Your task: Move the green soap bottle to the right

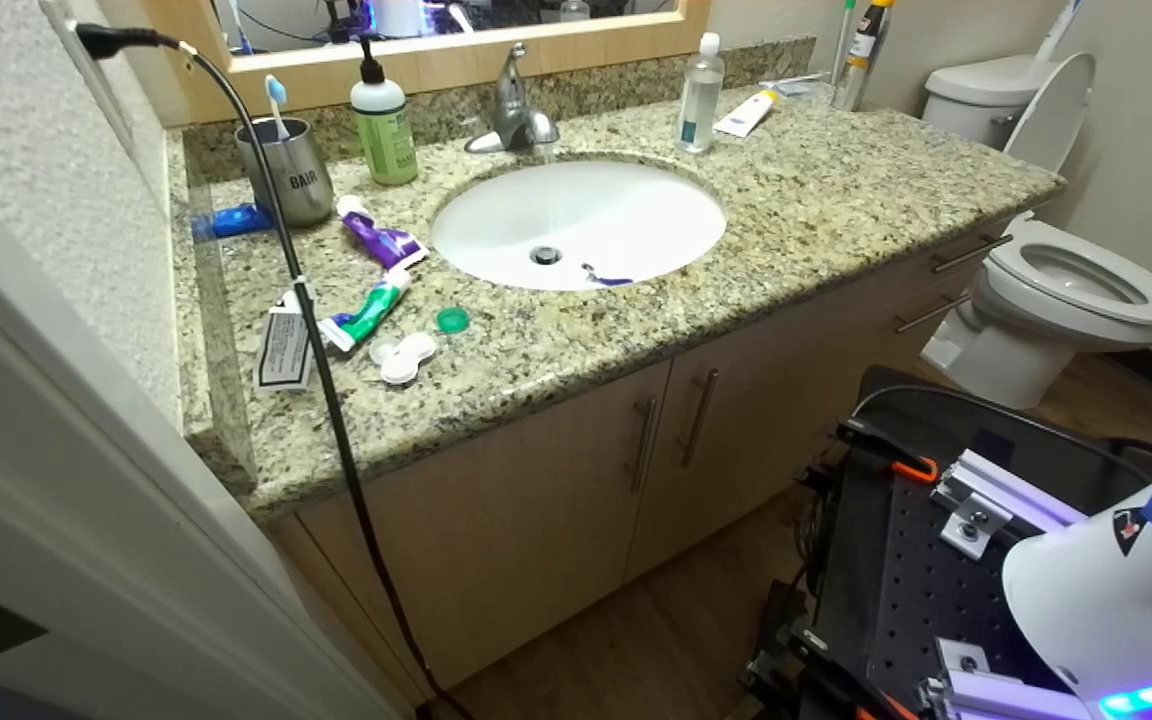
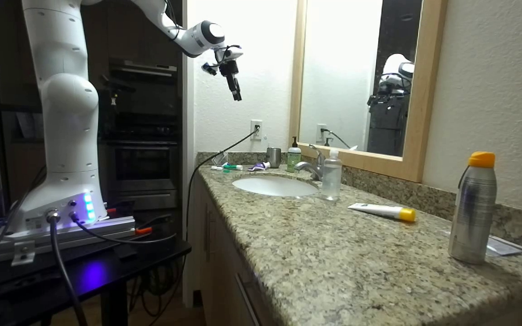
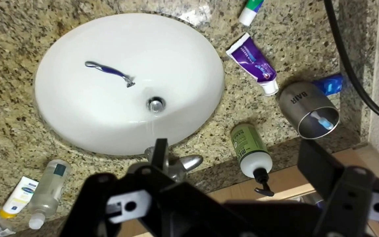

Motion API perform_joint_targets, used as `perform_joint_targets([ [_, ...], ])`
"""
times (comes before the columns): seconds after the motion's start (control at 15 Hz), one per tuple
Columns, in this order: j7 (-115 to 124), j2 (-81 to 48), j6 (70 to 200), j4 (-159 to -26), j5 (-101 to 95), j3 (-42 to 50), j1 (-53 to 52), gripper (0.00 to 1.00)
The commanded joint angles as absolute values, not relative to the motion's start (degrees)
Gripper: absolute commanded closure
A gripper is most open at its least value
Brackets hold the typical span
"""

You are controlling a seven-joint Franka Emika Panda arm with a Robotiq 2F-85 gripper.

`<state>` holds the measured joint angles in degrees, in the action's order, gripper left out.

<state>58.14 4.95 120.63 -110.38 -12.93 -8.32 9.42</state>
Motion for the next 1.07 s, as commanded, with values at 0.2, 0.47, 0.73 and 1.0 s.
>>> perform_joint_targets([
  [0.2,52.08,-7.76,109.54,-94.24,-19.56,-3.3,4.99,0.0],
  [0.47,59.3,-18.01,112.55,-81.12,-20.04,0.97,3.07,0.0],
  [0.73,62.06,-19.86,113.22,-80.12,-19.26,3.81,1.16,0.0],
  [1.0,55.04,-23.33,108.25,-75.55,-16.48,3.31,1.74,0.0],
])
